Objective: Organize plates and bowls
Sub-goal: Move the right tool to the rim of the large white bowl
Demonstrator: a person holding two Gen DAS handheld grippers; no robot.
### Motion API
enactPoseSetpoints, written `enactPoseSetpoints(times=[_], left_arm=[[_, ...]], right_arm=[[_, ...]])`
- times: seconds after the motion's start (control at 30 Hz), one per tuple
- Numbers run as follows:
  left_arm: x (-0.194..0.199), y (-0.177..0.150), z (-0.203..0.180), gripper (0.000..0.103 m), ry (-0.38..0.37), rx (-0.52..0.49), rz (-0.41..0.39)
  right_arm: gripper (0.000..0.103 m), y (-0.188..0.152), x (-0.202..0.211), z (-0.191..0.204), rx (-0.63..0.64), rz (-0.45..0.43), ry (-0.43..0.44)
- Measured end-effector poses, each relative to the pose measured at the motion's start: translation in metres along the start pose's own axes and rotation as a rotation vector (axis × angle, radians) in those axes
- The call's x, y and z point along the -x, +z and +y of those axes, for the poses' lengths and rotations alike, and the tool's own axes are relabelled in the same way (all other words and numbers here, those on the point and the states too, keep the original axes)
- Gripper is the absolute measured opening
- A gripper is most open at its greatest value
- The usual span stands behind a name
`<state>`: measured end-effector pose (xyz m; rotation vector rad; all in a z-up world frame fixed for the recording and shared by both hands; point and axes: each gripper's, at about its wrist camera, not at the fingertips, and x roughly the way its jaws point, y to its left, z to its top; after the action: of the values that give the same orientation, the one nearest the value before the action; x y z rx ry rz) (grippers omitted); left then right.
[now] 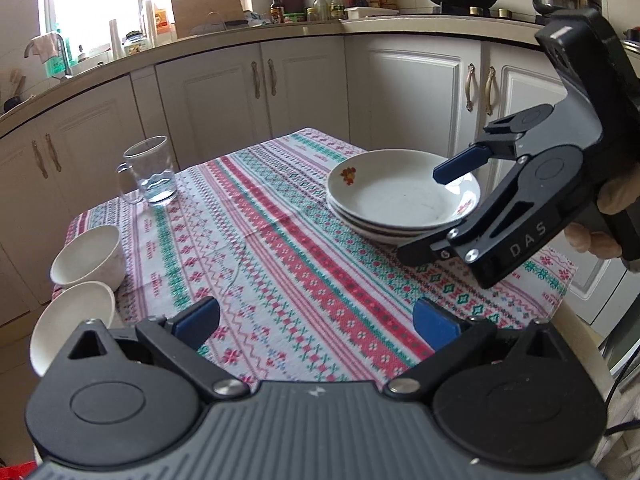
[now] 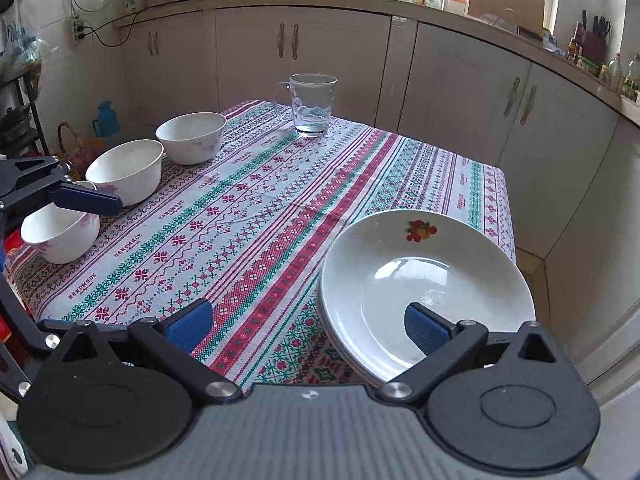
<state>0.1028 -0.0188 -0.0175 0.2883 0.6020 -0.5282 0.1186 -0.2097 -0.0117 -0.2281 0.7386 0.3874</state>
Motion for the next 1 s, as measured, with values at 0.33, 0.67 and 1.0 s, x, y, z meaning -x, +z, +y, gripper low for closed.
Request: enactPoseSetpoints(times=[0.33, 0.67, 1.0], left_arm=[[0.051, -0.051, 0.058, 0.102, 0.126, 0.005, 0.029], [0.067, -0.098, 0.107, 0.102, 0.173, -0.039, 0.09], [0.05, -0.11, 0.133, 0.102, 0.067, -0.103, 0.09]], right_arm=[[0.103, 0.016, -0.001, 0.066, 0.108, -0.076, 0.077], [0.103, 0.031, -0.019, 0.12, 0.216, -0.088, 0.205], [0.103, 0.053, -0.043, 0.159, 0.245, -0.062, 0.346]])
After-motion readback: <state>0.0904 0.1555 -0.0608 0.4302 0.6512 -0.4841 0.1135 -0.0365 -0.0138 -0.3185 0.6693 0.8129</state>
